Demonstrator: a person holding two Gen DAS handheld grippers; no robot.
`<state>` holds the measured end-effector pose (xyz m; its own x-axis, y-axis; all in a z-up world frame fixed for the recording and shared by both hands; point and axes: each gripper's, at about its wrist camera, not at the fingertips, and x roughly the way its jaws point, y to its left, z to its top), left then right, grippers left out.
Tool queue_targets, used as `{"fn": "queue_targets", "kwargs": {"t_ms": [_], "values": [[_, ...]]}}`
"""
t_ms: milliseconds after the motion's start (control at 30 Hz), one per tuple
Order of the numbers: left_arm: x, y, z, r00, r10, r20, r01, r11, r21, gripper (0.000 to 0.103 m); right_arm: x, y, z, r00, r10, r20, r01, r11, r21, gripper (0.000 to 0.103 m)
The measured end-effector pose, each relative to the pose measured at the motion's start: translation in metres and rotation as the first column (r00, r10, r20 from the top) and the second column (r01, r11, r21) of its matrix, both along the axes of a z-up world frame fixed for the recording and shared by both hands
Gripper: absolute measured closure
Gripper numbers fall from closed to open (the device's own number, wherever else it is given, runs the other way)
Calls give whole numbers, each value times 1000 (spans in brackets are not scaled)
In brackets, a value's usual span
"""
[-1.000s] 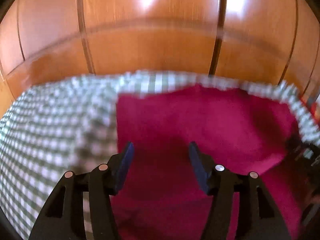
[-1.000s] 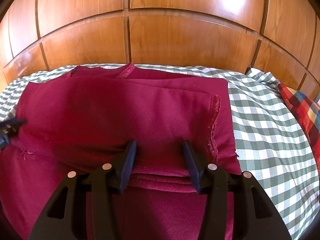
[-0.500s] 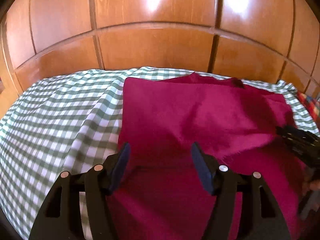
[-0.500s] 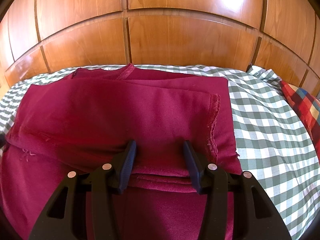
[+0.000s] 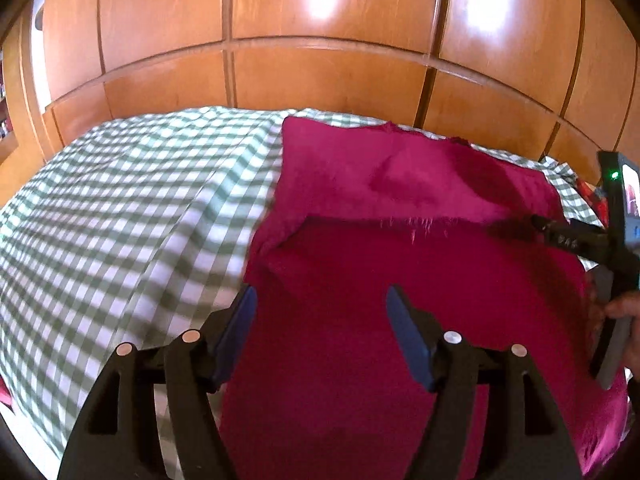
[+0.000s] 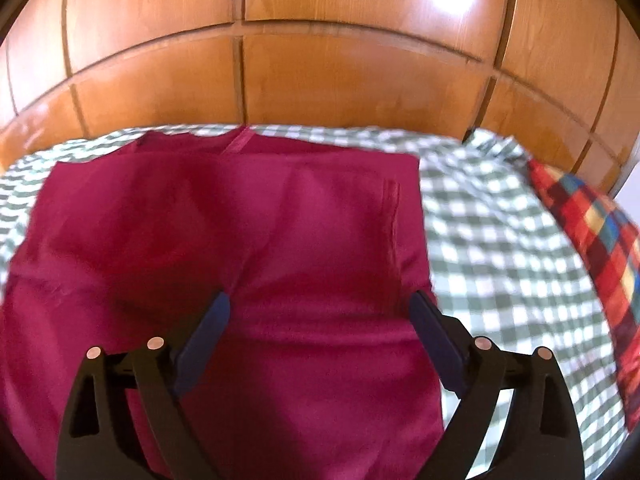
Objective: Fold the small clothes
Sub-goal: 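Grasp the sweater hem with the left tool while the right tool grasps it too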
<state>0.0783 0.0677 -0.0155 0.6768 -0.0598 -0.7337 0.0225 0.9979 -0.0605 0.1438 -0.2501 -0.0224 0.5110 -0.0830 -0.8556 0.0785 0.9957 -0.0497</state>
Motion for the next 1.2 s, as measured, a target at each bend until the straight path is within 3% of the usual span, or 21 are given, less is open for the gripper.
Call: {"fn": "queue_targets", "kwargs": {"t_ms": [200,433,700,933,1000,1033,1067,1133,1200], "values": [[-21,17,-12,999,21,-41,-23,999,-31,35,-42,-7,9,996,78,-47,-78,997,3,13],[-60,44,-27,995,26,-101,-37,994,-107,38,-94,-38,7,991,70,-116,-61,995,75,14],[-116,51,-17,992,-93,-83,77,981,-179,44,-175,-57,21,979,102,-175,-66,978,199,49],[-146,59,-32,976,-125,-179,85,972,-218,48,-228,-39,31,959,158,-234,-99,964,246,63],[-152,61,-33,973,-133,-189,85,967,-242,60,-233,-36,33,957,162,-242,-100,963,251,74],[-153,61,-33,971,-147,-188,96,963,-253,69,-234,-36,33,955,164,-246,-99,962,255,78],[-153,59,-31,970,-158,-185,108,961,-255,81,-235,-35,35,953,169,-252,-100,959,265,88],[-153,53,-25,966,-193,-173,145,955,-258,93,-236,-36,40,951,182,-251,-102,948,300,93],[-153,51,-15,963,-222,-150,177,947,-270,93,-233,-38,52,956,189,-226,-102,932,347,94]]}}
